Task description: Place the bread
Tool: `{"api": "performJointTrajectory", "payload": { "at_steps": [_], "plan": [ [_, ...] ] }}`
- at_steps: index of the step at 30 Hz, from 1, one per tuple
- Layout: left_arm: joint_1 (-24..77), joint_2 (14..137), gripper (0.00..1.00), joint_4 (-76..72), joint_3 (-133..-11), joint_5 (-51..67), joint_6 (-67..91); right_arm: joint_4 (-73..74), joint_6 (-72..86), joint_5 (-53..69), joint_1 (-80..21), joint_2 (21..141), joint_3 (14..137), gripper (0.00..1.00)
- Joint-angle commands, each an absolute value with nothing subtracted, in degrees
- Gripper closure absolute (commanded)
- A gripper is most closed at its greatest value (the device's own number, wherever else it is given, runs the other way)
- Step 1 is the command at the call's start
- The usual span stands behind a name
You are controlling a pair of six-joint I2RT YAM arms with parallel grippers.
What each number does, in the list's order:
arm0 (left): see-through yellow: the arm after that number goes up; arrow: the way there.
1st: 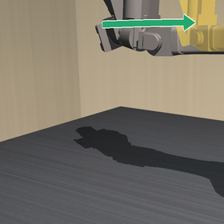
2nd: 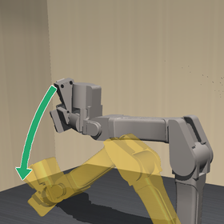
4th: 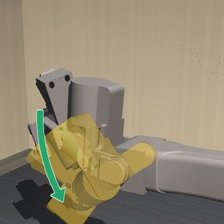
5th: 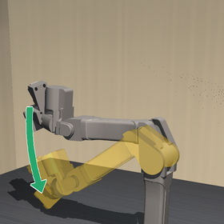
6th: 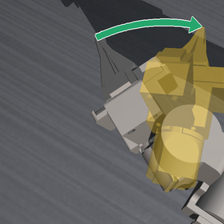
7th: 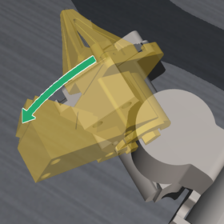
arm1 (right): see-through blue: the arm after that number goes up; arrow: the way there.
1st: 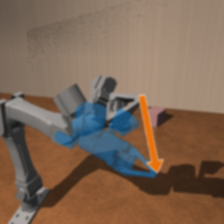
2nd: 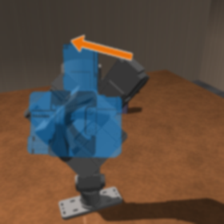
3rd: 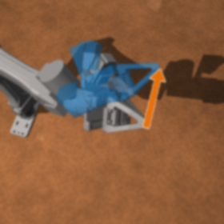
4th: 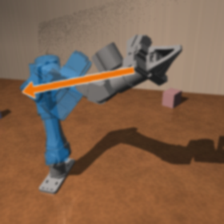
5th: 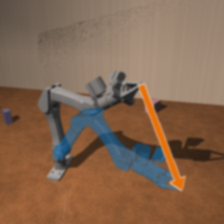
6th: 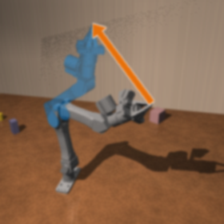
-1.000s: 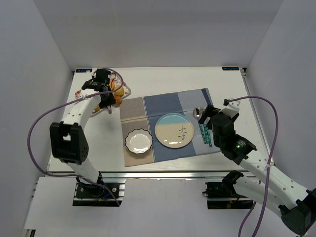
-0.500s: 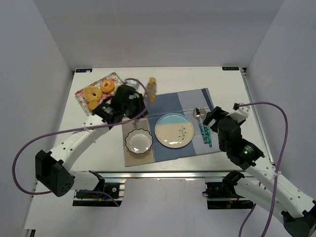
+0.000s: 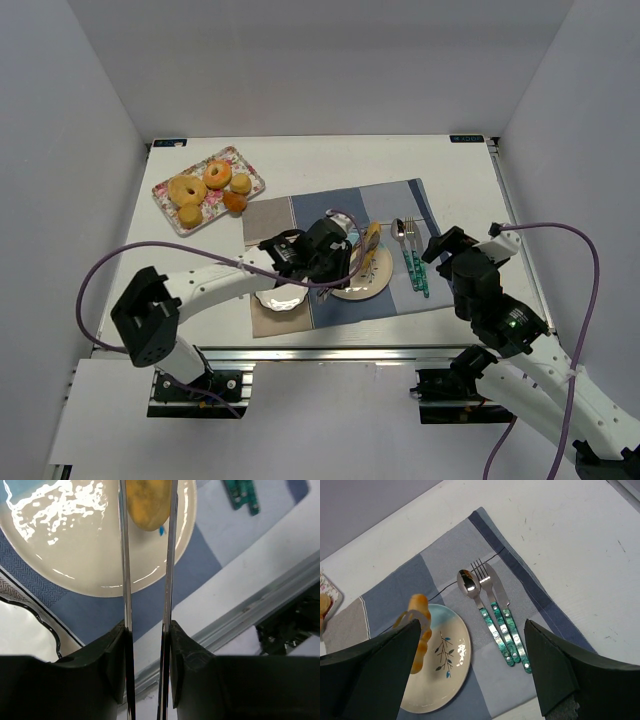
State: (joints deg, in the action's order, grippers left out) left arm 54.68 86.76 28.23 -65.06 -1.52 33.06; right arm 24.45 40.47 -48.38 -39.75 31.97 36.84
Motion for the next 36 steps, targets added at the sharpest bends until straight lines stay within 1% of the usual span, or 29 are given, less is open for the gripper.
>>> {"api": "performJointTrajectory", "payload": {
  "at_steps": [1,3,4,11,12,15,22,24,26,27,30,33,36],
  "plan": [
    [55.5,88.2,0.81,28.5,-68.4,-4.7,34.6,25.5,42.3,-50.8,-39.6,31.6,36.7,0.11],
    [56.0,89.2,0.81,28.9,-68.6,-5.6,35.3,25.6,42.4,-50.9,-39.5,31.6,36.5,0.11],
    [56.2,89.3,0.79,29.1,-68.6,-5.8,35.6,25.6,42.4,-50.8,-39.6,31.6,36.4,0.11],
    [57.9,88.6,0.58,30.3,-69.0,-8.5,36.3,25.7,42.4,-51.2,-39.5,31.6,36.1,0.11],
    [58.1,88.5,0.57,30.6,-69.1,-8.6,36.3,25.7,42.4,-51.2,-39.6,31.6,36.1,0.11],
    [58.4,88.5,0.54,31.2,-69.3,-8.8,36.2,25.7,42.4,-51.5,-39.5,31.5,36.0,0.11],
    [59.9,87.6,0.55,34.1,-68.2,-8.2,37.0,25.7,42.5,-51.7,-39.6,31.4,35.9,0.11],
    [60.5,87.4,0.54,36.4,-68.2,-9.6,37.5,25.7,42.6,-51.6,-39.5,31.2,35.7,0.11],
    [60.7,86.6,0.52,36.9,-67.7,-10.4,37.8,25.7,42.6,-51.8,-39.6,31.1,35.5,0.11],
    [60.7,86.4,0.48,37.0,-67.4,-10.3,37.8,25.7,42.6,-51.8,-39.5,31.2,35.5,0.11],
    [60.8,85.5,0.43,36.4,-66.8,-10.2,37.7,25.7,42.7,-51.9,-39.5,31.2,35.4,0.11],
    [60.8,85.3,0.41,36.6,-67.1,-11.6,37.4,25.5,42.5,-51.9,-39.6,31.2,35.4,0.11],
    [60.8,85.2,0.41,36.9,-67.9,-12.3,37.4,25.5,42.5,-51.9,-39.5,31.0,35.3,0.11]
  ]
}}
